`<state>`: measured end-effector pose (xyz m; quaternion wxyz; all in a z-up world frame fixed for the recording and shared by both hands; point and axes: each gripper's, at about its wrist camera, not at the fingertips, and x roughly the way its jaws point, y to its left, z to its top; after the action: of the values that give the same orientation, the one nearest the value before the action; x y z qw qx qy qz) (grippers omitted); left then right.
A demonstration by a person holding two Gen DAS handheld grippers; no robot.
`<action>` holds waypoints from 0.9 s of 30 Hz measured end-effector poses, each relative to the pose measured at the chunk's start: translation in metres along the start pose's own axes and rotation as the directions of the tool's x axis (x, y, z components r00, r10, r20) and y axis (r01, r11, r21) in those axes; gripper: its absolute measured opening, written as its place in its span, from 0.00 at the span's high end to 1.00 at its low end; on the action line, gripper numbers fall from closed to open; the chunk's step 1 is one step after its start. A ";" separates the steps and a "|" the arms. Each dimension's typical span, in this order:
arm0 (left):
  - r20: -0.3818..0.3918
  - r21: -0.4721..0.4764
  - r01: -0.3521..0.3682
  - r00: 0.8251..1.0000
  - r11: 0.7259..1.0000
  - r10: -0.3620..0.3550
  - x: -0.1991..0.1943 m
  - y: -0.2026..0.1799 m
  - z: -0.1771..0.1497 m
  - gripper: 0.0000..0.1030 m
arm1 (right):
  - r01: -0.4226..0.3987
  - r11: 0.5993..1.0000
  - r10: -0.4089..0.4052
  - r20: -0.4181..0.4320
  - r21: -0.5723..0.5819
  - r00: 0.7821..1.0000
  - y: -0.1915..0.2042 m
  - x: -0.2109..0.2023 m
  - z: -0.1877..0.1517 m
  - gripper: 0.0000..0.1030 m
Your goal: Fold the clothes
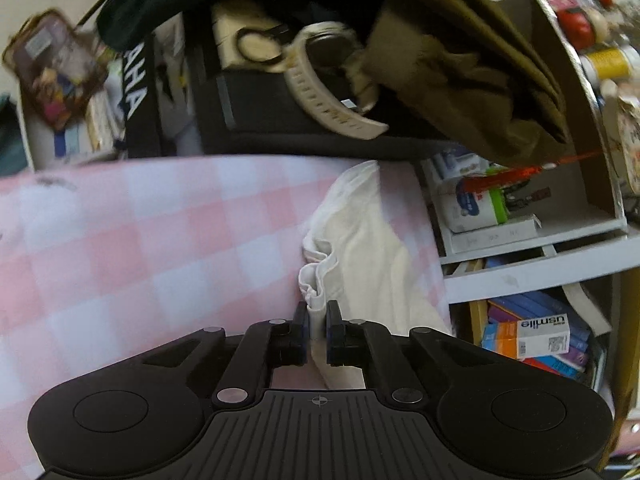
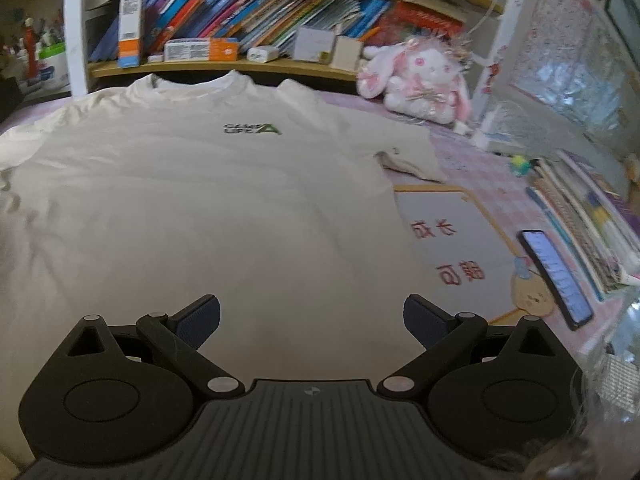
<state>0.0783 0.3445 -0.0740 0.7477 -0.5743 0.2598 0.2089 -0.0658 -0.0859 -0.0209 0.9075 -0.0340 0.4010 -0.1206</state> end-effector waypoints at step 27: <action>0.045 0.997 -0.042 0.998 -0.066 0.040 0.003 -0.155 -0.215 0.94 | -0.332 0.937 0.321 -0.109 -0.109 0.941 -0.054 0.077 0.005 0.04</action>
<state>0.1438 0.0974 -0.0035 0.9238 0.1608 0.3466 -0.0237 -0.0230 -0.1569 -0.0644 0.8920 -0.0188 0.4481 0.0559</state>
